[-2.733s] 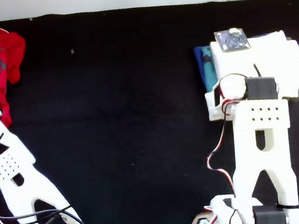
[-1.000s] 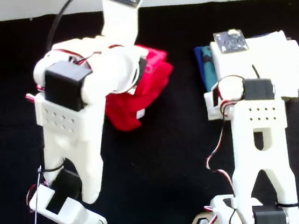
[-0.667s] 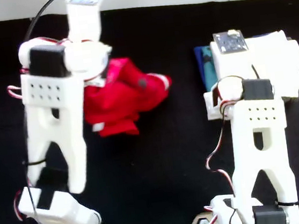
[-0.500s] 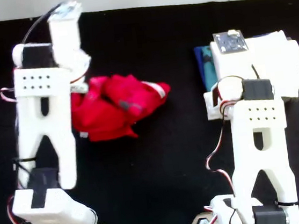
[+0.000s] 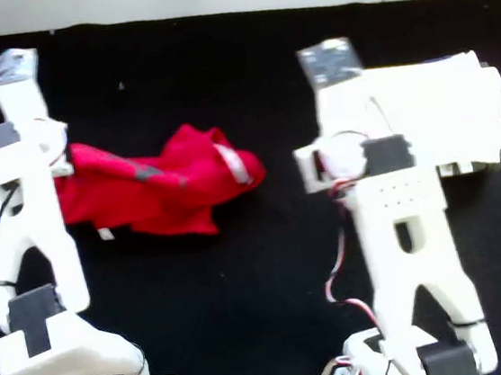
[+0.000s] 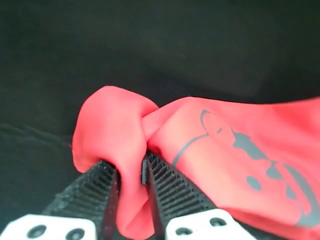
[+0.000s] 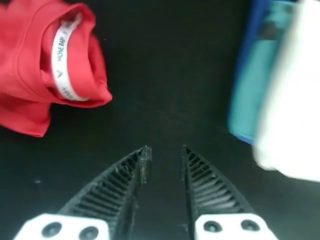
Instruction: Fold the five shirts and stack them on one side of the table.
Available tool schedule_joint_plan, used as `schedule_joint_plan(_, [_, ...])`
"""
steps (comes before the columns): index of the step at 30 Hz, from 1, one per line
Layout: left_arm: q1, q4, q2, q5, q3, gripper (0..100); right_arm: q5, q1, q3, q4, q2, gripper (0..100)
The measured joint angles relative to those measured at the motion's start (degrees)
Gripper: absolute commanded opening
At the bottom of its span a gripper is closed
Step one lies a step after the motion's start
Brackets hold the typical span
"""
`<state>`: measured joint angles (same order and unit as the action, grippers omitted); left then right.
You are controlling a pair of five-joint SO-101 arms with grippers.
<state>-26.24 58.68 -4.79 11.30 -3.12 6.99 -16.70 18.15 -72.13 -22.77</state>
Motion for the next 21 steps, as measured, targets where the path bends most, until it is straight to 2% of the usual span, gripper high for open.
schedule_joint_plan(6, [-4.13,-1.76,-6.15,2.81,0.09,2,-4.48,-6.42,-2.99,4.48,13.01,11.6])
schedule_joint_plan(10, [-5.27,-1.32,-11.87,3.25,2.29,14,-5.19,-11.25,-9.93,4.22,22.77,23.1])
schedule_joint_plan(12, [-5.63,0.62,-12.92,3.25,4.13,19,-5.27,-13.89,-13.98,3.08,27.34,27.9])
schedule_joint_plan(14, [-5.89,2.99,-13.10,3.25,6.42,21,-5.36,-16.35,-18.20,1.93,31.47,28.2])
schedule_joint_plan(21, [-8.97,11.78,-13.10,3.25,15.82,21,-5.45,-22.59,-28.66,0.44,41.85,28.3])
